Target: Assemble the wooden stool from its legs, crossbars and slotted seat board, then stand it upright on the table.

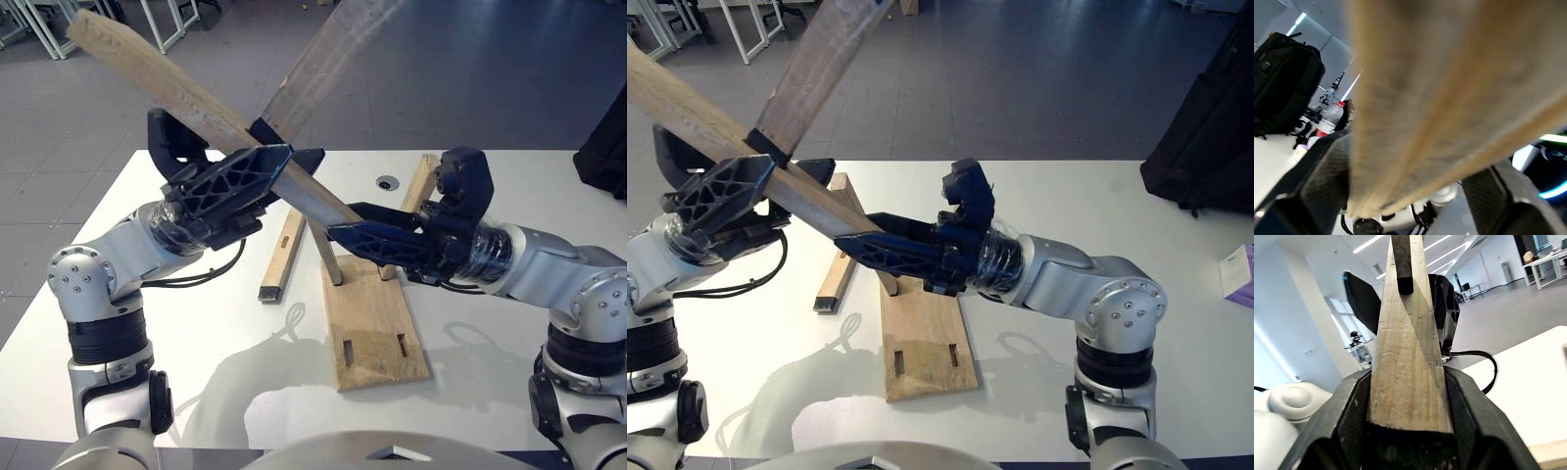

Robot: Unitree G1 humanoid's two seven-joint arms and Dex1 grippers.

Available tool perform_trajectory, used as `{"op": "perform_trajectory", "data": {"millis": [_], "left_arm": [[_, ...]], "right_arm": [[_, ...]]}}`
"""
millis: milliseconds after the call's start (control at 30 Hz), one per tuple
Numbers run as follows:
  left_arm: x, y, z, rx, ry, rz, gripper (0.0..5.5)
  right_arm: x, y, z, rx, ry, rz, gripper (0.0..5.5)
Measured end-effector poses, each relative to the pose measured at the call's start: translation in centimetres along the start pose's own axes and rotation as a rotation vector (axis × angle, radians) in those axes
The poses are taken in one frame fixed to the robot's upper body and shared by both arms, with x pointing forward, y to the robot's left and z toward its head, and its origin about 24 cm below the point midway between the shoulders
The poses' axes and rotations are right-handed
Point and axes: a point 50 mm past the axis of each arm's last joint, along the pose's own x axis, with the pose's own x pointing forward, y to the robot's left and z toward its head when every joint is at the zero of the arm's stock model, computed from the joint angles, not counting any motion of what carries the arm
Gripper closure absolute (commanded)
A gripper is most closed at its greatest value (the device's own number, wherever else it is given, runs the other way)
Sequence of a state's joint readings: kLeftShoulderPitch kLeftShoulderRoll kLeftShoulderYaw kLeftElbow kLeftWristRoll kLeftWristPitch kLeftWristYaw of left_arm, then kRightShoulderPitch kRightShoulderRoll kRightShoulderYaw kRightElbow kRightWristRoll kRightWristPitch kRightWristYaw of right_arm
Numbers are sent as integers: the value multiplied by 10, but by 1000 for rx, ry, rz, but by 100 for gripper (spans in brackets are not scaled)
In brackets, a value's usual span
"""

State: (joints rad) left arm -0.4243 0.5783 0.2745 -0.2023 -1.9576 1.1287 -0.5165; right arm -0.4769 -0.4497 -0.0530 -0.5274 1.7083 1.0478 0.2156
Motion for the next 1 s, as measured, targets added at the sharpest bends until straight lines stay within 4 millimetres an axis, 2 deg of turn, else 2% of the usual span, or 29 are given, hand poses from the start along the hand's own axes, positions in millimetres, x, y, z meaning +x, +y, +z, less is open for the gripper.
{"op": "perform_trajectory", "data": {"millis": [200, 233, 467, 567, 633, 667, 767, 900, 1000], "left_arm": [[-2, 0, 1, 8, 27, 31, 284], [-1, 0, 1, 8, 26, 33, 284], [1, 3, 2, 54, -26, 122, 332], [-6, 5, 4, 107, -36, 197, 342], [-10, 2, 4, 180, 7, 260, 346], [-10, 1, 3, 209, 24, 261, 346], [-7, -3, -3, 344, 124, 301, 346], [-11, -1, -15, 550, 223, 324, 346], [-23, 10, -36, 649, 335, 319, 346]], "right_arm": [[-4, -1, 1, 8, 14, -6, 347], [-4, -1, 1, -1, 16, -7, 310], [-13, -3, 8, -85, 36, -59, 179], [-32, -6, 16, -137, 32, -155, 125], [-59, -16, 16, -150, 39, -310, 81], [-67, -19, 14, -152, 50, -352, 58], [-83, -26, 4, -143, 56, -439, 50], [-110, -32, -35, -75, 186, -573, 50], [-122, -33, -59, -57, 307, -635, 50]]}}
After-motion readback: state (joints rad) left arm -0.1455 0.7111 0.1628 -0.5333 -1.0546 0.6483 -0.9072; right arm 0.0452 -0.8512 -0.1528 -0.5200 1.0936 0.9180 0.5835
